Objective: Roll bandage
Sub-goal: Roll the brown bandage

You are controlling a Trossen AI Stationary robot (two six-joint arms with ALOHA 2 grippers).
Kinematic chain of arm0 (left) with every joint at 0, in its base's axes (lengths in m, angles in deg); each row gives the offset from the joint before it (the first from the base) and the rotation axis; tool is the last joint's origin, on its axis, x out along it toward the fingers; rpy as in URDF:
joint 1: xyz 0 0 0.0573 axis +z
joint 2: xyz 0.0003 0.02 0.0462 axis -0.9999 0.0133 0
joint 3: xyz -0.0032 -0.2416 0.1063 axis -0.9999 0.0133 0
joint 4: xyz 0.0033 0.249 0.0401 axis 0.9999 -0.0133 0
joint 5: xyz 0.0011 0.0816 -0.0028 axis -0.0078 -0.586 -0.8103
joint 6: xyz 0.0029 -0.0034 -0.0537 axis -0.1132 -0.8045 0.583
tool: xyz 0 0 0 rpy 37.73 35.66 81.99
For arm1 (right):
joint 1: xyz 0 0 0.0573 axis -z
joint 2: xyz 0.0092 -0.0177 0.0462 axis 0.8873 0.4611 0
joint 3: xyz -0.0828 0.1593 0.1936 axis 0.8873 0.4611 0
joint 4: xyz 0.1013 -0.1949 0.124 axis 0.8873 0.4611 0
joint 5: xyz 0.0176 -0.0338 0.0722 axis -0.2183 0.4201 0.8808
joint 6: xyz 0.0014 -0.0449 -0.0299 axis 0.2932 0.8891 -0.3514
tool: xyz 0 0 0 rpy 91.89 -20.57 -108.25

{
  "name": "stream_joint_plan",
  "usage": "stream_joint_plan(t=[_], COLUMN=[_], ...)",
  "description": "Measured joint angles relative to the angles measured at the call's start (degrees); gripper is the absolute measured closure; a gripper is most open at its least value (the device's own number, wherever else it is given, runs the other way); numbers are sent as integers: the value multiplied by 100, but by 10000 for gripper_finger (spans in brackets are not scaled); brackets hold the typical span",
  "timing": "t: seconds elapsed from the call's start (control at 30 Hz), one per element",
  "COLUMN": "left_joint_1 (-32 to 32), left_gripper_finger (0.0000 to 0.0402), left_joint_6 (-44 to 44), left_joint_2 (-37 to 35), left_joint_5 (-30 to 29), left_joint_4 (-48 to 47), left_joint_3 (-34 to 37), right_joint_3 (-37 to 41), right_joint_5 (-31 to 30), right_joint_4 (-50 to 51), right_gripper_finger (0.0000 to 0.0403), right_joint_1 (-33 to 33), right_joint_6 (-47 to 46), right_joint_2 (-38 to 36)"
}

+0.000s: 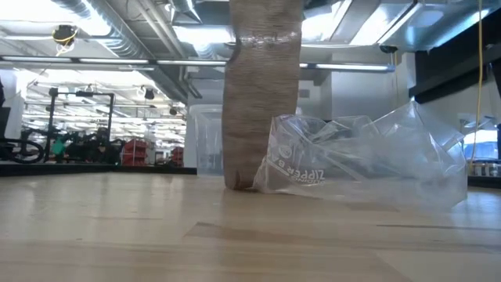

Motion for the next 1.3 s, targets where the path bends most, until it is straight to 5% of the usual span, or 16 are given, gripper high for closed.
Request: stream_joint_plan(t=[0.23, 0.53, 0.9, 1.3], left_joint_1=[-117, -470, -608, -528], left_gripper_finger=[384, 384, 384, 384], left_joint_6=[76, 226, 61, -397], left_joint_2=[7, 4, 7, 7], left_joint_5=[4, 28, -541, -107], left_joint_4=[-179, -750, -1009, -74], left_joint_3=[0, 0, 0, 0], right_joint_3=[-198, -417, -500, -502], right_joint_5=[-65, -1015, -1316, -1378], right_joint_4=[300, 436, 950, 1368], right_gripper_finger=[386, 395, 400, 377], right_joint_1=[0, -2, -2, 4], right_joint_6=[750, 1660, 1785, 1354], right_joint_2=[-42, -359, -797, -486])
